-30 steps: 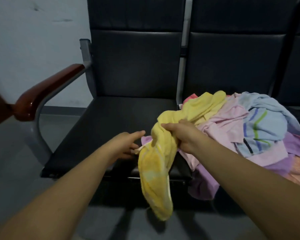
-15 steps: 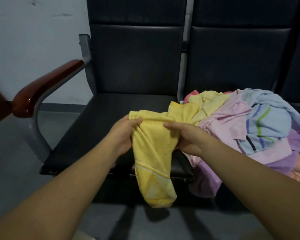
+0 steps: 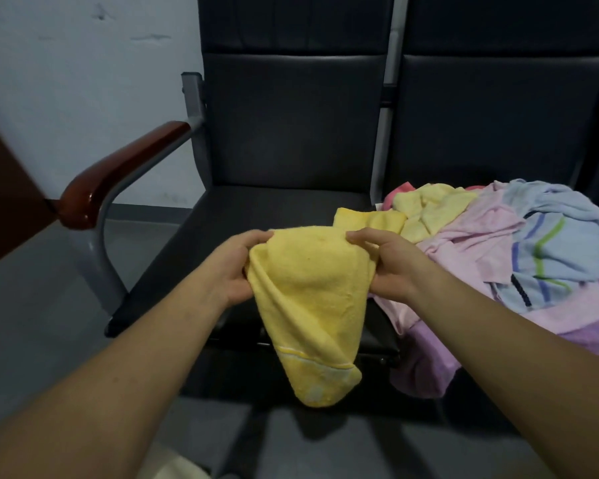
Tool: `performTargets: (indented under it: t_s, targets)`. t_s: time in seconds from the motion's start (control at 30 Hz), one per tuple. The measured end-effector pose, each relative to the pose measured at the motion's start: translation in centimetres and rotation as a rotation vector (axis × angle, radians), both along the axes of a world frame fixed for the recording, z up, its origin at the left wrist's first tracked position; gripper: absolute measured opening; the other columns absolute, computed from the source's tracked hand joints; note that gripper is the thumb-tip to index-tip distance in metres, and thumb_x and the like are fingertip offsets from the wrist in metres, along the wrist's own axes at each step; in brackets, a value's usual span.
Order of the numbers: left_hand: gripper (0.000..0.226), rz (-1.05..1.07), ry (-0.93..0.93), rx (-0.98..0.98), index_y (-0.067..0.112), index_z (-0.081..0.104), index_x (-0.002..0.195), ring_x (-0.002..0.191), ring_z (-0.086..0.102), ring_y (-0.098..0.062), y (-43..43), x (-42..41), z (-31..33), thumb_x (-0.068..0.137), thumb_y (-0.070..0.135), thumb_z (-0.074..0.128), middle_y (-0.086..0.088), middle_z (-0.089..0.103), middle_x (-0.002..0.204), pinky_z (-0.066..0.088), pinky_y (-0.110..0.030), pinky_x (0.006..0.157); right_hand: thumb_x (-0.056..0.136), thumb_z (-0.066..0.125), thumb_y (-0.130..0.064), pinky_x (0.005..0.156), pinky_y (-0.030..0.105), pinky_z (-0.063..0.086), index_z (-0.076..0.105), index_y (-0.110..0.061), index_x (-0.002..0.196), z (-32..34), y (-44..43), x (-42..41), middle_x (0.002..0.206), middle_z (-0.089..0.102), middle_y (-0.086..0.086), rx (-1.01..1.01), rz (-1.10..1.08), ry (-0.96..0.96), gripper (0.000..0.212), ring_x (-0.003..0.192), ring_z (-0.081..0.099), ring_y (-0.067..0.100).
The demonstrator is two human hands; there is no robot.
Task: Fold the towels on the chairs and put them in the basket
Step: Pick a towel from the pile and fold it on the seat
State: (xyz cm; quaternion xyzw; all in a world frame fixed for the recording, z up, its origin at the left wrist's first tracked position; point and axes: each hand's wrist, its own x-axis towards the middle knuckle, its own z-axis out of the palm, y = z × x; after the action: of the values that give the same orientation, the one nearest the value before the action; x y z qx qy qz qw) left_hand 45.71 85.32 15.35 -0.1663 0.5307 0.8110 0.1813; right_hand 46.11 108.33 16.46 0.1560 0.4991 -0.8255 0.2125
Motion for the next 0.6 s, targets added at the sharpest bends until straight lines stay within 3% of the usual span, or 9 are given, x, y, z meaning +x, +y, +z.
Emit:
performTargets:
  t_s: [0.1,0.2,0.33,0.47,0.53,0.6]
  targets:
    - [0.038,0.197,0.026,-0.033,0.006,0.059,0.120,0.105,0.065,-0.033,-0.7,-0.4,0.3,0.083,0.004,0.070,-0.016,0.062,0.118,0.057,-0.046,0.085,0.090,0.064,-0.019,0.087,0.045,0.054,0.057,-0.006,0.121,-0.6,0.7,-0.3,0.112,0.068,0.015,-0.093,-0.082,-0.057,0.035,0.102,0.067,0.032]
    - [0.043,0.267,0.035,-0.066,0.007,0.059,0.120,0.106,0.065,-0.033,-1.4,-0.4,0.3,0.081,0.009,0.077,-0.016,0.062,0.121,0.057,-0.048,0.086,0.091,0.062,-0.011,0.097,0.047,0.050,0.051,-0.003,0.123,-0.8,1.5,-0.8,0.125,0.061,0.015,-0.116,-0.181,-0.051,0.035,0.115,0.063,0.032]
    - [0.038,0.232,0.016,0.109,0.013,0.069,0.113,0.095,0.071,-0.028,-2.0,0.1,0.5,0.087,0.040,0.072,-0.011,0.074,0.106,0.056,-0.044,0.090,0.093,0.059,-0.001,0.079,0.047,0.052,0.053,-0.005,0.113,-0.5,1.7,-0.9,0.109,0.059,0.016,0.024,-0.164,-0.027,0.021,0.102,0.062,0.031]
    - [0.027,0.190,0.063,-0.057,0.010,0.070,0.112,0.094,0.067,-0.027,-3.5,0.3,0.2,0.088,0.020,0.067,-0.014,0.070,0.112,0.057,-0.040,0.080,0.089,0.060,0.002,0.085,0.046,0.054,0.048,-0.023,0.141,-0.1,2.0,-1.1,0.112,0.049,0.011,0.082,-0.140,0.008,0.059,0.107,0.055,0.034]
    - [0.033,0.170,0.090,-0.082,0.005,0.067,0.119,0.097,0.067,-0.025,-4.2,0.4,0.4,0.086,0.010,0.063,-0.016,0.069,0.116,0.057,-0.038,0.078,0.092,0.061,-0.006,0.079,0.045,0.054,0.055,-0.021,0.135,0.2,2.0,-1.0,0.111,0.056,0.012,0.024,-0.145,-0.013,0.047,0.102,0.060,0.031]
    - [0.031,0.141,0.090,-0.121,0.002,0.063,0.119,0.085,0.065,-0.022,-4.6,0.7,0.7,0.088,0.006,0.060,-0.013,0.067,0.104,0.055,-0.035,0.073,0.095,0.059,-0.013,0.074,0.040,0.053,0.058,-0.011,0.129,0.4,2.1,-0.9,0.099,0.064,0.010,-0.068,-0.166,-0.006,0.033,0.088,0.064,0.024]
